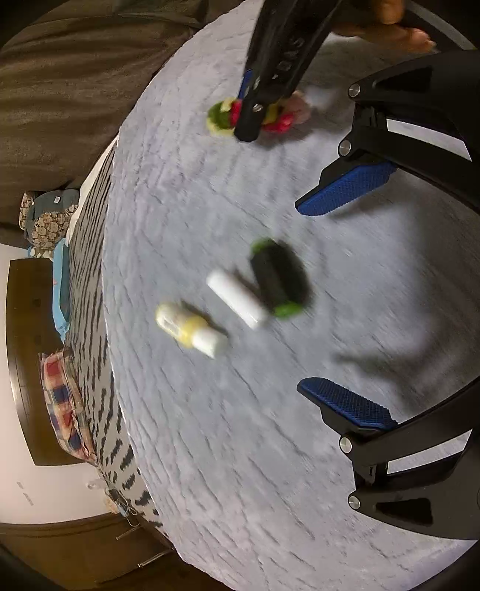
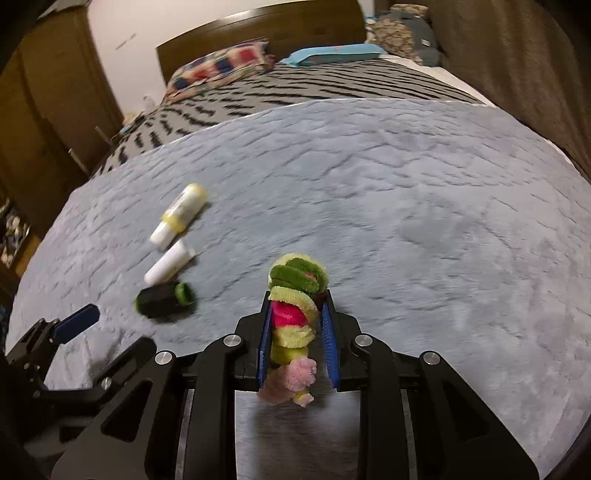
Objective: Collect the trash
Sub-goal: 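Grasp the yarn toy with the right gripper while the left grasps the black spool, then carry the yarn toy and black spool down past the bed edge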
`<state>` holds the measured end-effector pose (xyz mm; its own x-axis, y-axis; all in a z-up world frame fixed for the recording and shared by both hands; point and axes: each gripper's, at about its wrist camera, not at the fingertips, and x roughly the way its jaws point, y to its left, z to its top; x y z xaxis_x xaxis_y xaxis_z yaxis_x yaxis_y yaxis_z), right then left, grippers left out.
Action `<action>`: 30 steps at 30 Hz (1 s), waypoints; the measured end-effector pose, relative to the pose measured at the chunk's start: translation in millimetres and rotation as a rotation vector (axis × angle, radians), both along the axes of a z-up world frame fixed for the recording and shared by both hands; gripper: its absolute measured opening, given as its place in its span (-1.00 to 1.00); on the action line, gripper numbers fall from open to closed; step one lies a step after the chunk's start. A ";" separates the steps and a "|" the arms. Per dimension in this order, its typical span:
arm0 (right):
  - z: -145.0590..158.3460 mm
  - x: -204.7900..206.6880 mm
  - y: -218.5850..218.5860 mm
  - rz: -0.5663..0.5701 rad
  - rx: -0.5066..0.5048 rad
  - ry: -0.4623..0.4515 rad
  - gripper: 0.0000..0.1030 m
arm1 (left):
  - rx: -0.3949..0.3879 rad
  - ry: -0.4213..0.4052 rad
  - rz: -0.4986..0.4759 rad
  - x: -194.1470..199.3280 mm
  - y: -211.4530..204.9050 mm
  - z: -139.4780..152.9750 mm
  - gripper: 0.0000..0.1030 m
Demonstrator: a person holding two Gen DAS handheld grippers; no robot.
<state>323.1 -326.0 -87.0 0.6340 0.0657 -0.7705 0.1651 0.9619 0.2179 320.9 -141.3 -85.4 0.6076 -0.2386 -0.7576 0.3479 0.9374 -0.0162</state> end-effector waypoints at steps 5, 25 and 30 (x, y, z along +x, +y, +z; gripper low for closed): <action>5.5 -6.4 -12.8 -0.011 -0.012 -0.017 -0.51 | 0.006 0.035 0.044 22.5 -16.3 -11.3 0.63; 27.4 -58.5 16.5 0.107 -0.026 -0.043 -0.51 | 0.009 -0.004 0.025 -32.9 30.9 23.8 0.03; 57.8 -107.7 33.6 0.168 -0.057 -0.102 -0.51 | 0.017 -0.071 -0.014 -92.1 52.4 55.8 0.03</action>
